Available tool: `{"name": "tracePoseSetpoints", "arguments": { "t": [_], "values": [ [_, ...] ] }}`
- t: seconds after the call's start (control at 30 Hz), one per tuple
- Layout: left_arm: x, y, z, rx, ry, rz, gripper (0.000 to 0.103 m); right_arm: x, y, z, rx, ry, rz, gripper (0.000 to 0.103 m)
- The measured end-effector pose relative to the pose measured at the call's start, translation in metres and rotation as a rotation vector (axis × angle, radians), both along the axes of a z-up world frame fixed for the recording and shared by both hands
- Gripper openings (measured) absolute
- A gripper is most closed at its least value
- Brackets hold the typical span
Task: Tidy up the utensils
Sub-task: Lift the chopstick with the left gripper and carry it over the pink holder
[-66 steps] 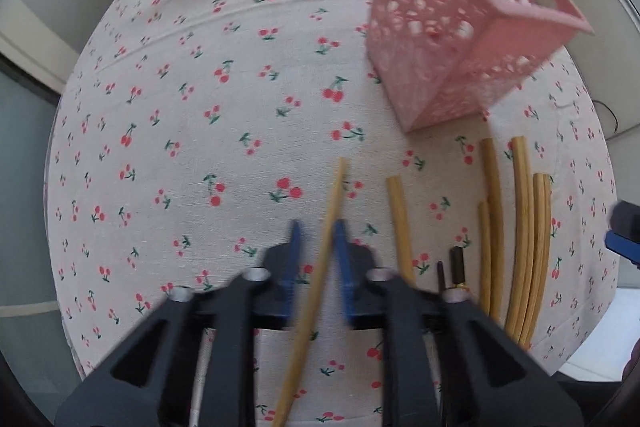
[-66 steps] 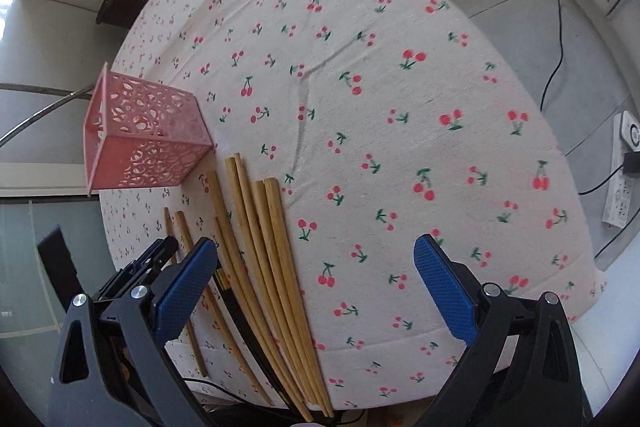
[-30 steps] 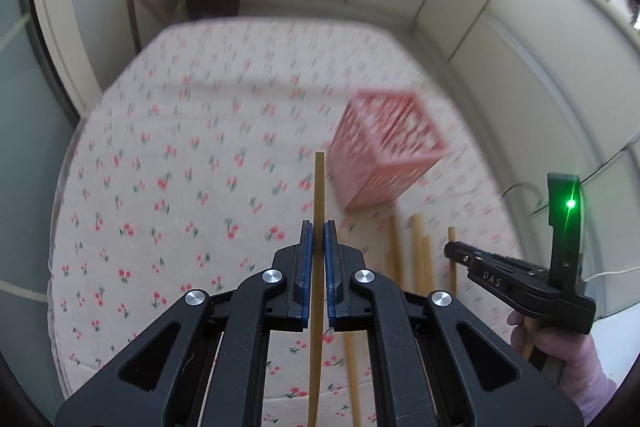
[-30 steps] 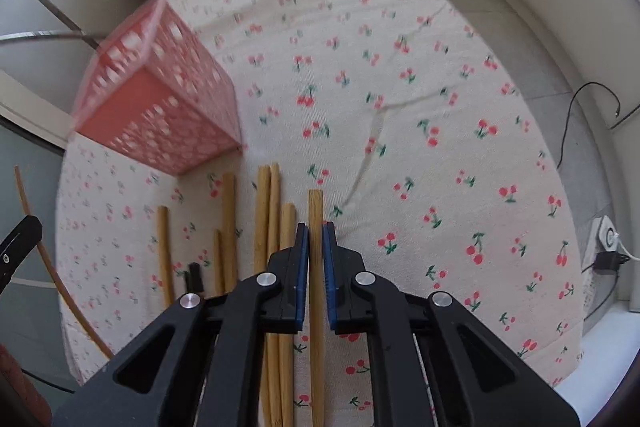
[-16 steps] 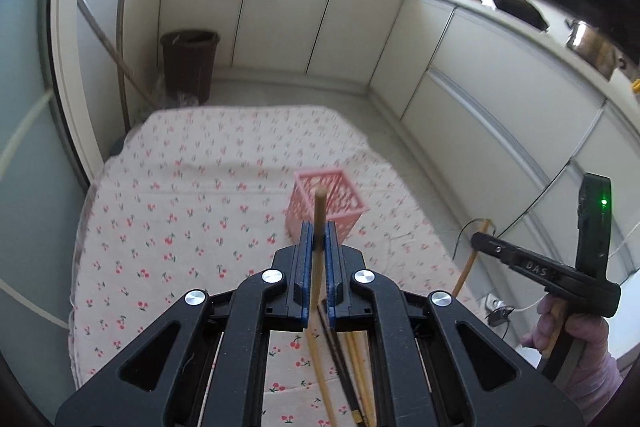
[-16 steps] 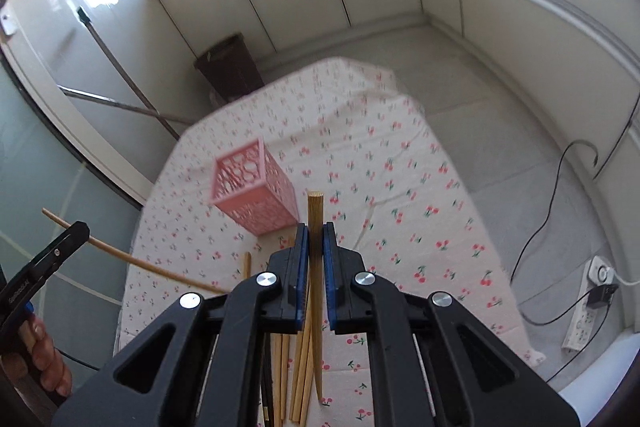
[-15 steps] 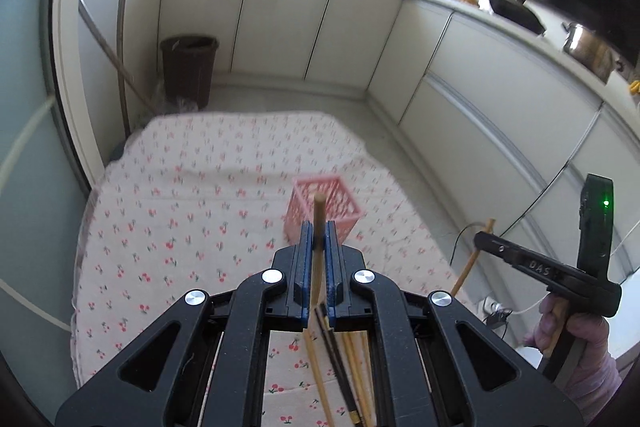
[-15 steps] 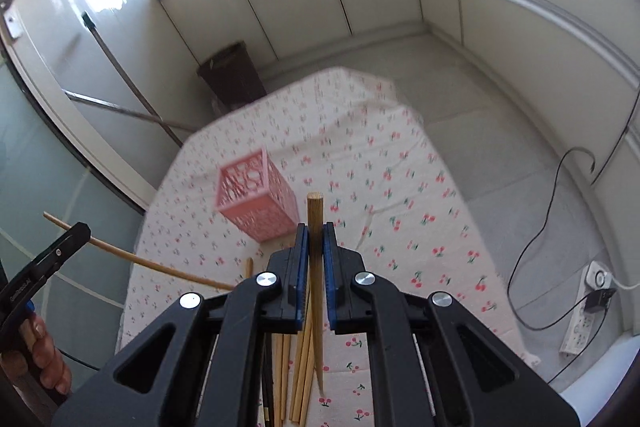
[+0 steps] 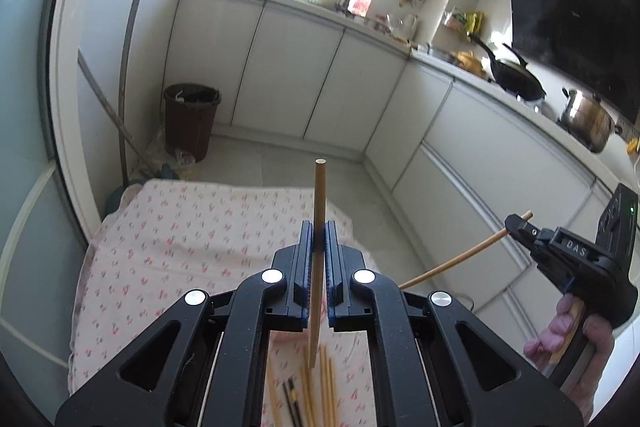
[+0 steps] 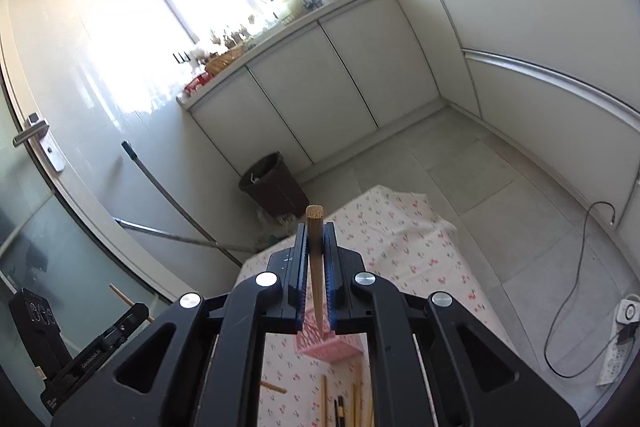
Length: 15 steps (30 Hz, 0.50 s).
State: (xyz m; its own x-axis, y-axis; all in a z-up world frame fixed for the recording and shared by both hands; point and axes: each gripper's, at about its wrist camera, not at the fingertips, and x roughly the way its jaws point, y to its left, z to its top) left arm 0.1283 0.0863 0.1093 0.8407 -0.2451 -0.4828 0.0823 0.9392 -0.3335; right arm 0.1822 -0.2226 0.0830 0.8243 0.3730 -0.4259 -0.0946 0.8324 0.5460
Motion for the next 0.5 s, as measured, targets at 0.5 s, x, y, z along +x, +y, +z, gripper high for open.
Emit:
{"name": "tracePoseSetpoints", "arguments": {
  "t": [0.5],
  "values": [
    [0.065, 0.005, -0.041, -0.053, 0.080, 0.087, 0.017, 0.050, 0.028, -0.021, 0.007, 0.050, 0.019, 0.008]
  ]
}}
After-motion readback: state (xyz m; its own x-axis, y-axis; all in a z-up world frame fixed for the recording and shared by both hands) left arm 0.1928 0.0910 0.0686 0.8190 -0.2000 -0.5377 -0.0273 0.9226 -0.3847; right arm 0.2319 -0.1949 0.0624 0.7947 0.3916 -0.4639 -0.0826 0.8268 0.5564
